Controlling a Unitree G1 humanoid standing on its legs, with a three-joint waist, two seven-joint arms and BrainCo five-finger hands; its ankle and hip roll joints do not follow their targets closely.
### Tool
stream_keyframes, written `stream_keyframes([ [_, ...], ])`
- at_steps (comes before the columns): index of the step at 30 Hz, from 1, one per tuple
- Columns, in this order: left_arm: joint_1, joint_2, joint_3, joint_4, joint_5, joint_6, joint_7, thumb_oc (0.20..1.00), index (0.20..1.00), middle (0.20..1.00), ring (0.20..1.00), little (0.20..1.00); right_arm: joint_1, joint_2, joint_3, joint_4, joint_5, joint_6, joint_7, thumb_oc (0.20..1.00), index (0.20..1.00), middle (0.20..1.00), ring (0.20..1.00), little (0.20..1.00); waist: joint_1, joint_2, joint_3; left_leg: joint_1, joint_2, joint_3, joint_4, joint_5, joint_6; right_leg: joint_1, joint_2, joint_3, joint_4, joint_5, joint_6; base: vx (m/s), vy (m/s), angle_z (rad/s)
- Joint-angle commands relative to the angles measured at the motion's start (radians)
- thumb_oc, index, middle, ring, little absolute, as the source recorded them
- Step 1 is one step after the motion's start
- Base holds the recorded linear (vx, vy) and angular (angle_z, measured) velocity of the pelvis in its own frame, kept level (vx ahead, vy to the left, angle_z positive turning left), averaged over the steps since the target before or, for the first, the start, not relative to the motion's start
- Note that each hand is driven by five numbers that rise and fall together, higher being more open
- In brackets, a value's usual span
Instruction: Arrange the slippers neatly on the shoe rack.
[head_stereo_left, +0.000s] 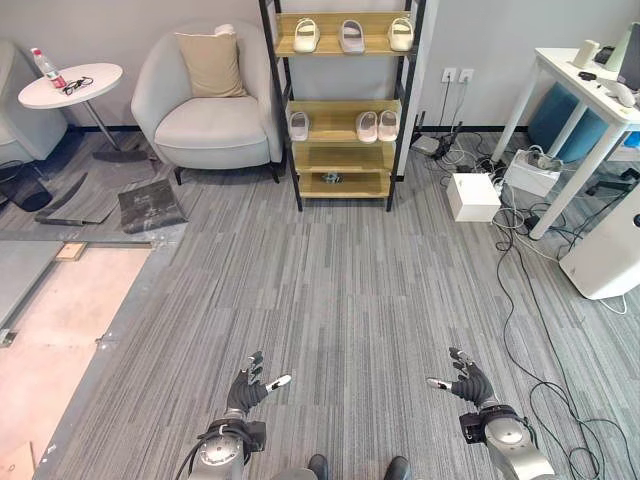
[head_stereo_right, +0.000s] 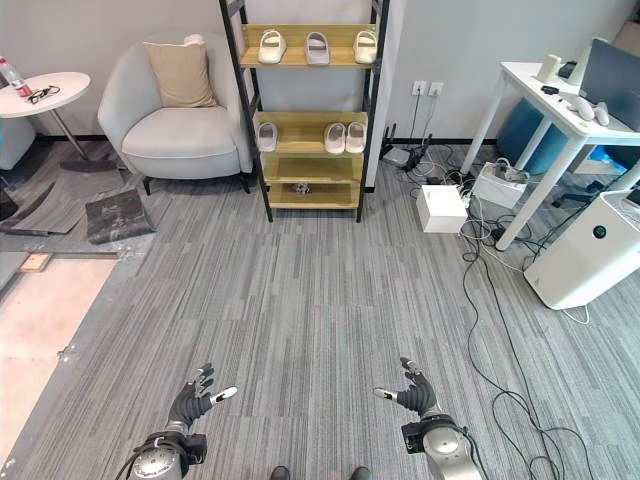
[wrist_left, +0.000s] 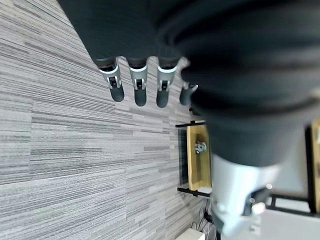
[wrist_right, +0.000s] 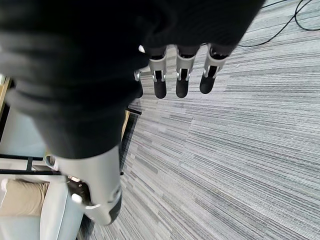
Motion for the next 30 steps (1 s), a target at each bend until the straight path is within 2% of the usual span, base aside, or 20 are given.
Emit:
stream_keyframes([
  [1,-0.049,0.009,-0.024,-0.026,-0.027,-0.038,0.006,1.0,1.0,1.0,1.0,1.0,-0.034,0.005,0.004,-0.018,0.006,-0.038,-0.015,1.0,1.0,1.0,1.0,1.0,-0.005,-0.033,-0.013,-0.018,0.035,-0.025,-0.001,-0.026,-0.062,0.034,-0.103,-0.011,0.0,-0.056,0.112,0.0,0.0,0.0],
  [30,-0.019,-0.004,-0.012,0.04,-0.06,-0.025,0.0,1.0,1.0,1.0,1.0,1.0,-0.031,0.028,0.029,-0.005,0.053,-0.043,0.015,1.0,1.0,1.0,1.0,1.0,0.0,-0.049,-0.009,-0.013,0.036,-0.027,-0.003,-0.031,-0.064,0.044,-0.095,-0.02,0.0,-0.061,0.11,0.0,0.0,0.0],
])
